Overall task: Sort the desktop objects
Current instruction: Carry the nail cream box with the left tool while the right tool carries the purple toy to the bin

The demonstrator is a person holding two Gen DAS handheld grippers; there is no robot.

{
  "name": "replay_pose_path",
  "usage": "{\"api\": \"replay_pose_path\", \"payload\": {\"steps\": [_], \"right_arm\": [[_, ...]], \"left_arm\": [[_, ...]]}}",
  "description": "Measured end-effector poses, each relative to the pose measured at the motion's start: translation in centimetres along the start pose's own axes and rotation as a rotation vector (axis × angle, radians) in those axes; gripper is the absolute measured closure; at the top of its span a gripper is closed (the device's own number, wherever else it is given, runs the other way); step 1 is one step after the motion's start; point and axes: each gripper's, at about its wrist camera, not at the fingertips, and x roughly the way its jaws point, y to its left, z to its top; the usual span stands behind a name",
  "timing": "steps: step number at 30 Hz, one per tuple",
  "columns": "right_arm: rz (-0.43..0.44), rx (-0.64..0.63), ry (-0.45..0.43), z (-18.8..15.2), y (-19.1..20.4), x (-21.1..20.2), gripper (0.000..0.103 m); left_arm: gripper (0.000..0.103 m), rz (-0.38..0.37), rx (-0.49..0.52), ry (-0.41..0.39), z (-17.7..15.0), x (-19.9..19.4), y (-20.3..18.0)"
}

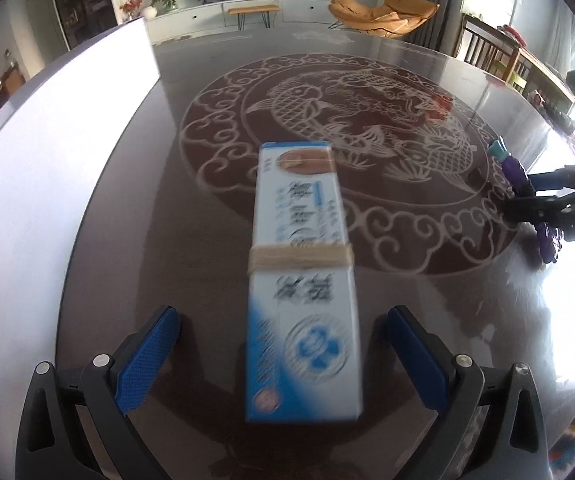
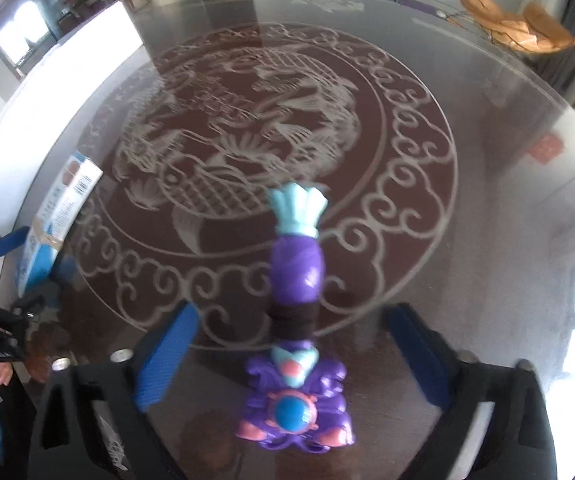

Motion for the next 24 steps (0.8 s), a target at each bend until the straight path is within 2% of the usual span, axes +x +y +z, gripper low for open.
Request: {"api": "replay_pose_path", "payload": {"steps": [1,2,3,4,8,14,19,24], "right_arm": [[-0.025,-0.025,-0.005,0.0,0.4,-0.2,0.054],[-0.028,-0.033,-0.006,0.0,0.6,-0.5,0.071],[-0.027,-0.029,-0.003,-0.1,0.6,-0.7,0.081],[-0.021,-0.025,-0.006,-0.3,0.5,-1.1,0.081],[-0.011,-0.034,-0.066,-1.1,0.7,-3.4,0.081],[0.048,-0.079,-0.204,-1.2,3.4,-9.5,0.081],[0.113,-0.167,-0.323,1.6,9.4,-14.6,0.081],[0.261,-0.247,-0.400,5.7,17.7,-18.0,0.081]], "left_arm": [[0.016,0.003,-0.004,-0.030,0.2,-0.3,-0.2],[0.049,0.004,-0.004,-0.051,0.3,-0.7,-0.4],[0.061,0.002,-0.002,-0.063,0.4,-0.9,-0.5],[0.060,-0.002,-0.003,-0.055,0.4,-1.0,-0.5],[0.061,-0.038,-0.025,-0.129,-1.0,-3.4,-0.2],[0.061,-0.079,-0.101,-0.321,-2.4,-10.8,1.8],[0.061,-0.073,-0.164,-0.467,-1.8,-18.3,5.4],[0.061,-0.019,-0.258,-0.520,-1.0,-23.2,12.6]]}}
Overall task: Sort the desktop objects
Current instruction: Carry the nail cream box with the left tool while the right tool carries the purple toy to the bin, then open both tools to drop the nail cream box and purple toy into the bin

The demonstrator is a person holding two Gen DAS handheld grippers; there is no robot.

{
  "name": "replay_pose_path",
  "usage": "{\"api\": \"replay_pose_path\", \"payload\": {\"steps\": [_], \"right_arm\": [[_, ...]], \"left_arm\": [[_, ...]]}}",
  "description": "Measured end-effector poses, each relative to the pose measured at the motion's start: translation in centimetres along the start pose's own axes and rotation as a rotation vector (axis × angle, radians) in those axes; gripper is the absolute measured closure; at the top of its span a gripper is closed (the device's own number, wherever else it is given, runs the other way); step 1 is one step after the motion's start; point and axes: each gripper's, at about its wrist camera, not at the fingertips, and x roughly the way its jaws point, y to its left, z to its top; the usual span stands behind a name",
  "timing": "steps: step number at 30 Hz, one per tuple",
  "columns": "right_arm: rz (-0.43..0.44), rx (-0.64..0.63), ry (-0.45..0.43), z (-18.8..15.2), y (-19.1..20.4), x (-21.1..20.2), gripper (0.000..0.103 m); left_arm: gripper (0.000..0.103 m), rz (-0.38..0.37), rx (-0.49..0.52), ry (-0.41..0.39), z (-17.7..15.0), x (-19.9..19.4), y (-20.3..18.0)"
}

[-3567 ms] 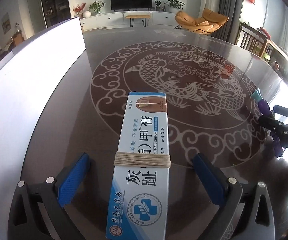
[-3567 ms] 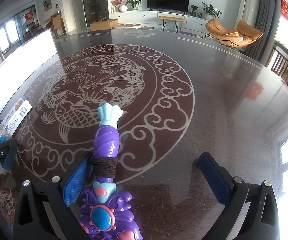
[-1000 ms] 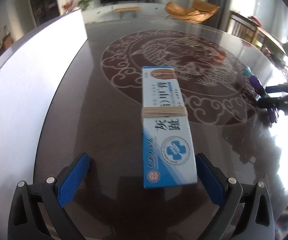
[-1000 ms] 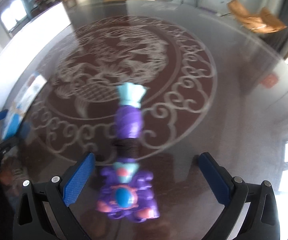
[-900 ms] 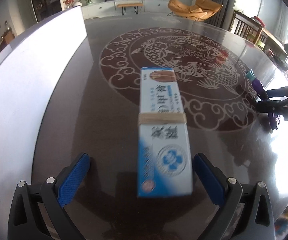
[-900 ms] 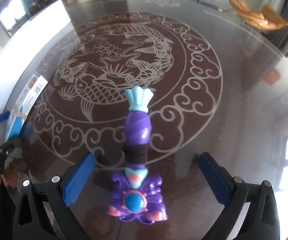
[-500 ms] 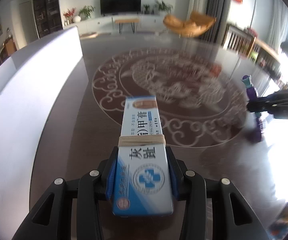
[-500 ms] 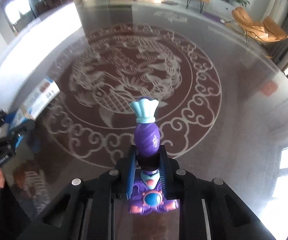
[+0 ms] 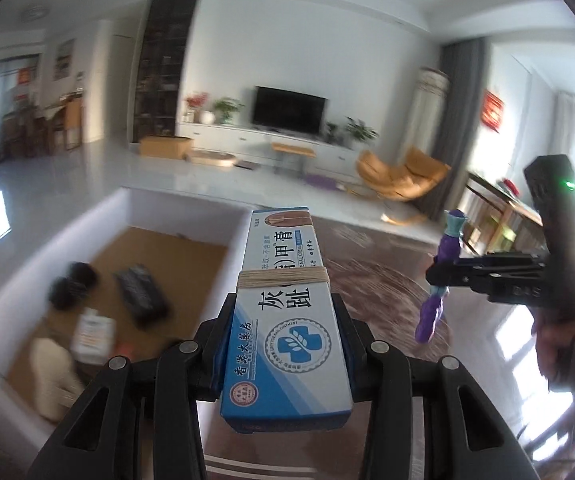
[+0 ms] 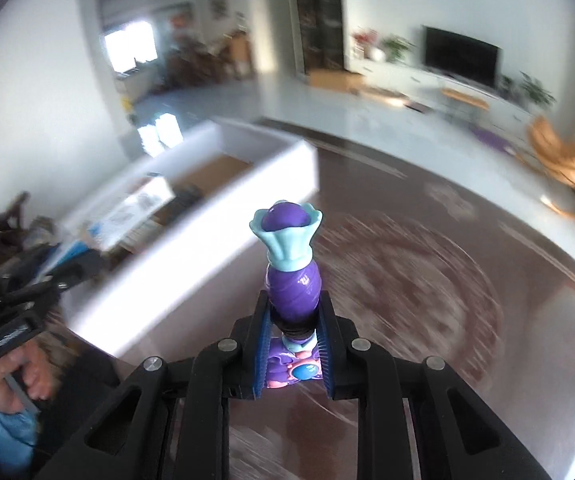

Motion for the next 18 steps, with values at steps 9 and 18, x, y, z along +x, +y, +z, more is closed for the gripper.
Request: {"api": "replay_pose_path", "payload": {"steps": [9,18], "right_arm": [[0.241,-0.076,0.044,7.9,14.7,9.7,0.081],[0.161,-0.133,0.252,7.1,20.2,23.2,0.039]], "left_arm": [[0.061,0.255,-0.152,0.176,0.3,3.3,14.4],[0.027,0.334,-0.189,0.333,-1.8,6.2,17.9]]}}
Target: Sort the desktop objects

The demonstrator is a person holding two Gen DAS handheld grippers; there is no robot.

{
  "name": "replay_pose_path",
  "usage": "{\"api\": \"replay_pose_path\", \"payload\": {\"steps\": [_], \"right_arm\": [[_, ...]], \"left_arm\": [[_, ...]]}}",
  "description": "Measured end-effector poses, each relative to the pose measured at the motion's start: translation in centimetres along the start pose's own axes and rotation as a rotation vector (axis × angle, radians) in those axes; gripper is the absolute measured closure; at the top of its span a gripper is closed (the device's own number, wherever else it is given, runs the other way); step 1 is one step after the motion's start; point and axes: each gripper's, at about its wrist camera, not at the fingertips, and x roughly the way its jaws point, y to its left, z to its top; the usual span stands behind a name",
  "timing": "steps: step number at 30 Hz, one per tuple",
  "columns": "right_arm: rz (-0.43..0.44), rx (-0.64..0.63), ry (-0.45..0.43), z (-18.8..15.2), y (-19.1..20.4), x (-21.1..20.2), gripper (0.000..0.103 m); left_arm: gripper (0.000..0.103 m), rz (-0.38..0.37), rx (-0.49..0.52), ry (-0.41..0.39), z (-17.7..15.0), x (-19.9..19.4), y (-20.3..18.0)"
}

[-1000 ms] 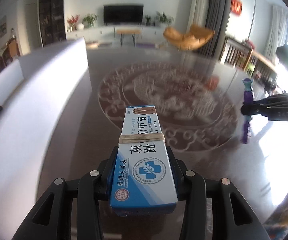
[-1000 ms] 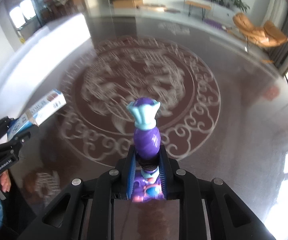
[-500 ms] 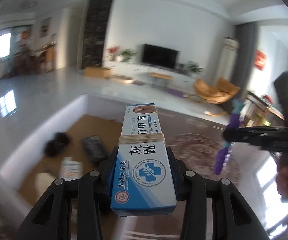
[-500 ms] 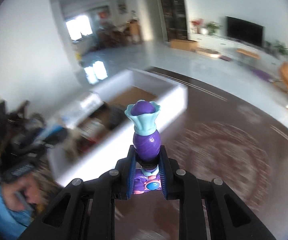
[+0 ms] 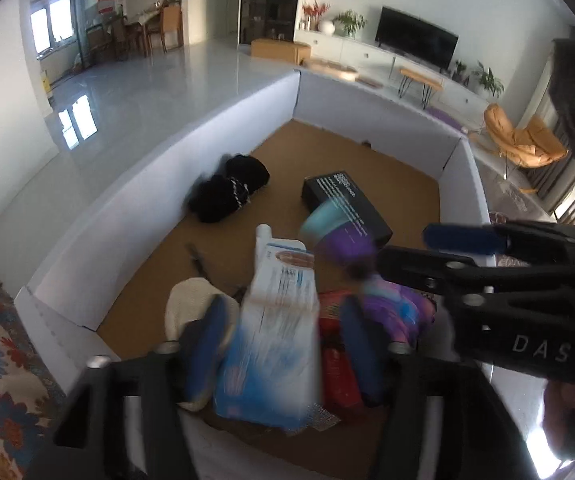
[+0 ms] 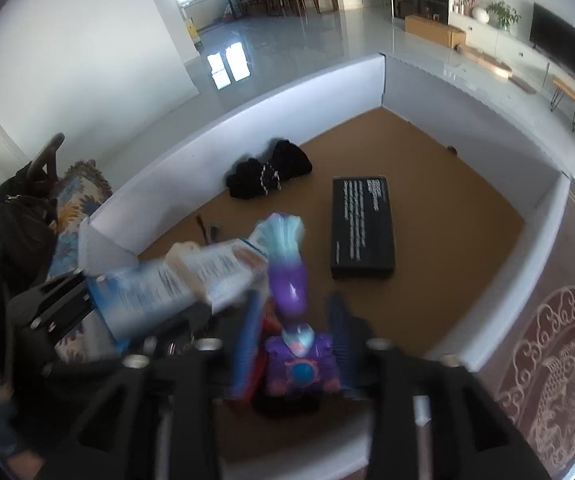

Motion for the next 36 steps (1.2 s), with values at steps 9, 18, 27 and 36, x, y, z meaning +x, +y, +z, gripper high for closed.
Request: {"api": "replay_pose_path", "payload": {"steps": [9,18,27,36], "right_arm": [[-0.056,-0.022,-0.146,-1.0,-1.6,-5.6,0.001],[-0.114,0.018,-0.143,-3.8,-4.4,-7.8,0.000],[-0.101,0.027,-0.128,-4.1,-4.7,-7.2,0.000],[-0.089,-0.014,-0.119,-4.0,-3.3,-6.3,0.000]], "left_arm": [[0.000,0.186,-0.087,-0.185,-2.0,-5.5,0.6],[0.000,0.242,-0.136,-0.164,-3.1,-6.9,-1.7],[0.000,0.251,-0.143,-0.185,-3.2,-7.8,-2.6],[0.000,0.278,-0.163,-0.204,-3.3,-8.0,-2.4]]}}
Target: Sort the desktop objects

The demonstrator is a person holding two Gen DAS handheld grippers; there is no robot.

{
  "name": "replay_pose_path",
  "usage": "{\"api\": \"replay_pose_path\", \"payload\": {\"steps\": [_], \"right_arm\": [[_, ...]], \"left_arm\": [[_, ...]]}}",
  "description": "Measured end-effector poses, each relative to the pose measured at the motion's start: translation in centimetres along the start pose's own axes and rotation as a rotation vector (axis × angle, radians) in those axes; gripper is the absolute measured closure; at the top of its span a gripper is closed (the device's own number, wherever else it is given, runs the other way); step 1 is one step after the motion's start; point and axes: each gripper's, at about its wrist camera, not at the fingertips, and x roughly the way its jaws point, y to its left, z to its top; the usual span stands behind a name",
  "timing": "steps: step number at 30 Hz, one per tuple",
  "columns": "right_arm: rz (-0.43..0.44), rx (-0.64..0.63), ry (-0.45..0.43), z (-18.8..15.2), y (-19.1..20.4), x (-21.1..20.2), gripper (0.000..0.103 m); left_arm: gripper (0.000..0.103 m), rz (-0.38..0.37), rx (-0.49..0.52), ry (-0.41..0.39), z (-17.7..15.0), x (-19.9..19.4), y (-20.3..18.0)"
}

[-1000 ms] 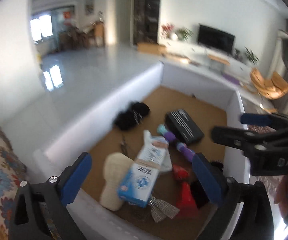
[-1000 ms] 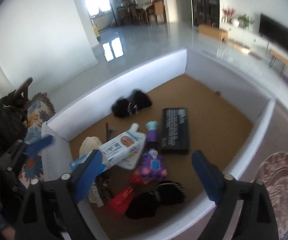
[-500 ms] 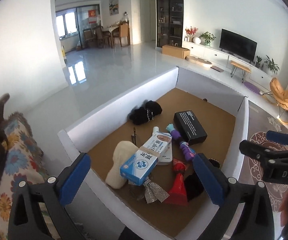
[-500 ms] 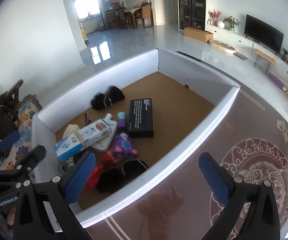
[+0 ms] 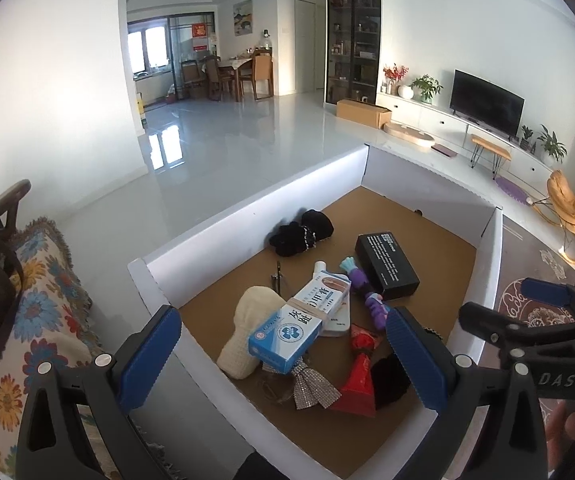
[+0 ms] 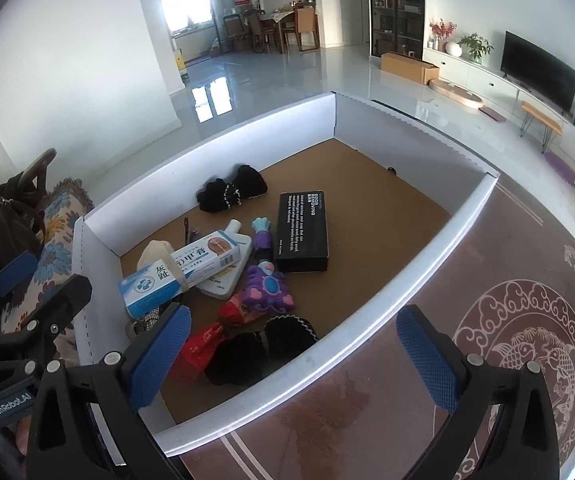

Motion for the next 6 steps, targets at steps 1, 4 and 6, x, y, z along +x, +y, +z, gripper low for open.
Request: {"api": "replay_pose_path", "payload": {"steps": [1,4,6], "right_arm": [[0.001,-0.001,0.002,-0.04,0.07,0.12,0.000],[0.006,0.001,0.005,-0.13,0.14,0.34,0.000],[0.007,0.000,0.006,-0.10,0.16,0.35,0.000]], "left_arm": [[0.000,-0.007,-0.003,0.007,-0.01,0.07,0.01],[0.000,-0.005,-0.015,-0.012,-0.22,-0.27,-0.02],[0.000,0.012,-0.003,-0.040,-0.35,-0.71,-0.34]]}}
